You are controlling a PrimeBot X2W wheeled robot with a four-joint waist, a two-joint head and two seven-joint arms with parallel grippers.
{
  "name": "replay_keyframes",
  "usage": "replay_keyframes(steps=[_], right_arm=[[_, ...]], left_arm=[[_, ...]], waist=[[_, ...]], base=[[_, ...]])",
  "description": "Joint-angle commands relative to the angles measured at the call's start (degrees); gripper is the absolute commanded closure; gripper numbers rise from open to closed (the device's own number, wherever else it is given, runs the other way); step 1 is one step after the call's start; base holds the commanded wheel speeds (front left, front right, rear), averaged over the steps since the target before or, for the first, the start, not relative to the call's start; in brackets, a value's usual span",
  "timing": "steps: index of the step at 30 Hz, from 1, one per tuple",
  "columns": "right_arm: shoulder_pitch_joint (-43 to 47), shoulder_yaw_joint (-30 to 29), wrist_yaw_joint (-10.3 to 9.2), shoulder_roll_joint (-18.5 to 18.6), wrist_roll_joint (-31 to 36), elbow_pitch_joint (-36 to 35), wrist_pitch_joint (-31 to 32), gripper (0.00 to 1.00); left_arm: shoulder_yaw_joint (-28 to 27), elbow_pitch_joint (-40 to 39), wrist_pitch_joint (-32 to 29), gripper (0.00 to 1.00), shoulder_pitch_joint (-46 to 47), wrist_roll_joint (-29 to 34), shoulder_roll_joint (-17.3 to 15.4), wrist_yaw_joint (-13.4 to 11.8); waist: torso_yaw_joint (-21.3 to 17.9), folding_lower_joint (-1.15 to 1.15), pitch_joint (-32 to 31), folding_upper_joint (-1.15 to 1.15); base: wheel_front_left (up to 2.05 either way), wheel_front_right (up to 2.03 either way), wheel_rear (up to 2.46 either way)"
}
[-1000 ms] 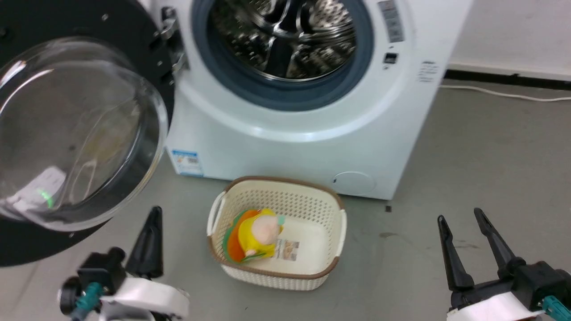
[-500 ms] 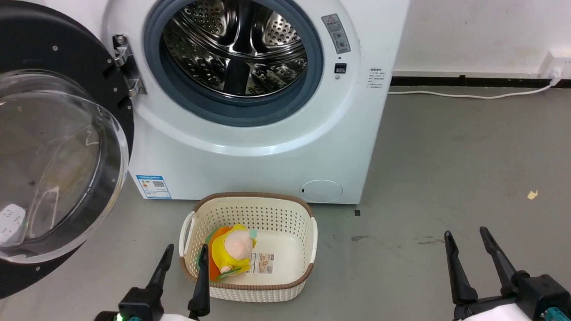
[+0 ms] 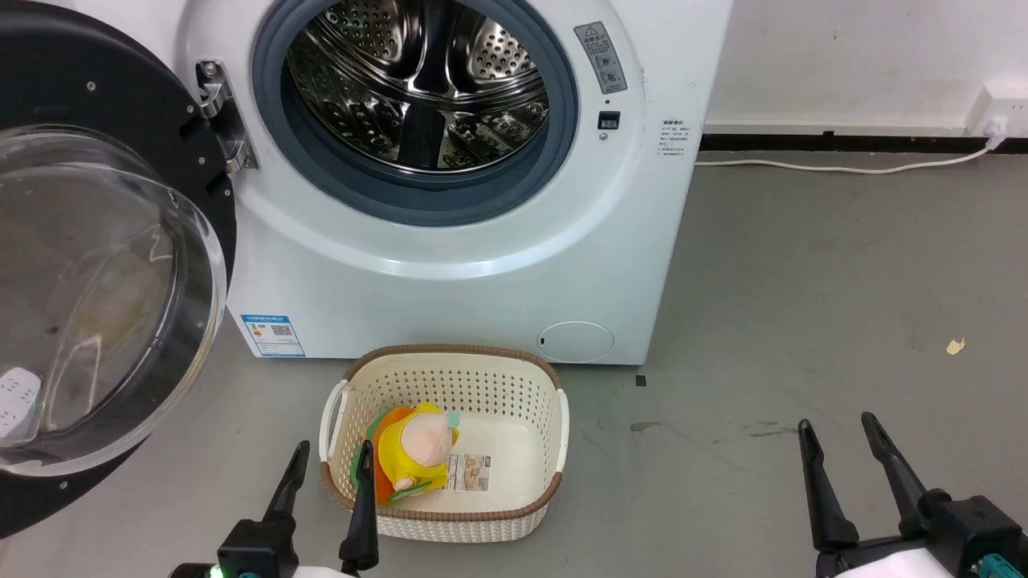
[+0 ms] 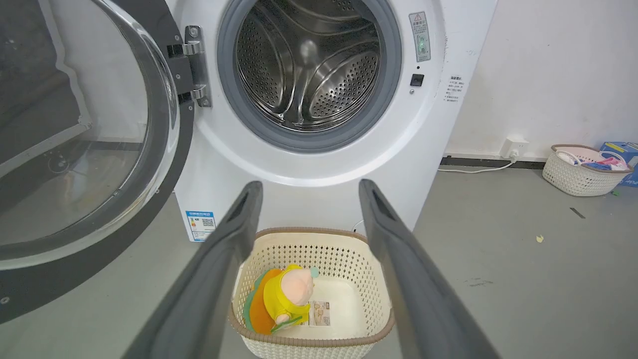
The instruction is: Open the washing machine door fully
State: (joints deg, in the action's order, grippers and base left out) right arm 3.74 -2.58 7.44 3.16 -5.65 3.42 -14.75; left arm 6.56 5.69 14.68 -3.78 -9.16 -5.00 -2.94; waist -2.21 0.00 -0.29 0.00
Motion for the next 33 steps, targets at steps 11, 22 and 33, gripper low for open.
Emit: replay_keyframes(steps=[11, 22, 33], right_arm=[[-0.2, 0.2, 0.0, 0.0, 0.2, 0.0, 0.5, 1.0], [-0.5, 0.4, 0.01, 0.0, 0.7, -0.3, 1.8, 1.0], [-0.8, 0.6, 0.01, 0.0, 1.2, -0.6, 3.1, 1.0]], left_arm=[[-0.5, -0.4, -0.5, 1.0, 0.2, 0.1, 0.5, 0.2], [-1.0, -0.9, -1.8, 1.0, 0.5, 1.0, 0.7, 0.4], [-1.6, -1.4, -3.1, 1.0, 0.8, 1.8, 0.8, 0.7]], waist=[[0.1, 0.0, 0.2, 0.0], [0.3, 0.0, 0.2, 0.0], [0.5, 0.0, 0.2, 0.0]], base=[[0.0, 0.0, 0.0], [0.0, 0.0, 0.0], [0.0, 0.0, 0.0]])
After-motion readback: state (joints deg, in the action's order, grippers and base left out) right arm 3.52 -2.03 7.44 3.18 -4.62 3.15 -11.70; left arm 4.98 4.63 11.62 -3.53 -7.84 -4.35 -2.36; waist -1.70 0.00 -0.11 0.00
